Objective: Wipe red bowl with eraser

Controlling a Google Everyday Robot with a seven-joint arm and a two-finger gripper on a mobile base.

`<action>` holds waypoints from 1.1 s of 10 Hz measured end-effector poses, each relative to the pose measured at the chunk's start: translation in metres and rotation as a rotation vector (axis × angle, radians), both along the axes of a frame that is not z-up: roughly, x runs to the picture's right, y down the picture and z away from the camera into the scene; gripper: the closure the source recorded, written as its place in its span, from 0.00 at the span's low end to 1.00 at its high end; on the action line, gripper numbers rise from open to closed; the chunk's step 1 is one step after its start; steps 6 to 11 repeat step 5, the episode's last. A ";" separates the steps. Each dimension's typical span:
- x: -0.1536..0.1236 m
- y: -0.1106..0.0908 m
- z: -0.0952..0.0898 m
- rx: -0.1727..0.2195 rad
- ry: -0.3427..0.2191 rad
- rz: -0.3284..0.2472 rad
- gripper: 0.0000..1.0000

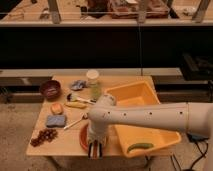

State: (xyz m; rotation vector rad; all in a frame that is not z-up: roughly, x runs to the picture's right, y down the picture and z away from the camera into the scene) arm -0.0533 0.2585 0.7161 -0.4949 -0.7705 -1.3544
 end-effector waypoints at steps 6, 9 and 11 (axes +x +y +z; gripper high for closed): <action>0.033 -0.019 0.011 0.011 0.047 0.056 1.00; 0.033 -0.019 0.011 0.011 0.047 0.056 1.00; 0.033 -0.019 0.011 0.011 0.047 0.056 1.00</action>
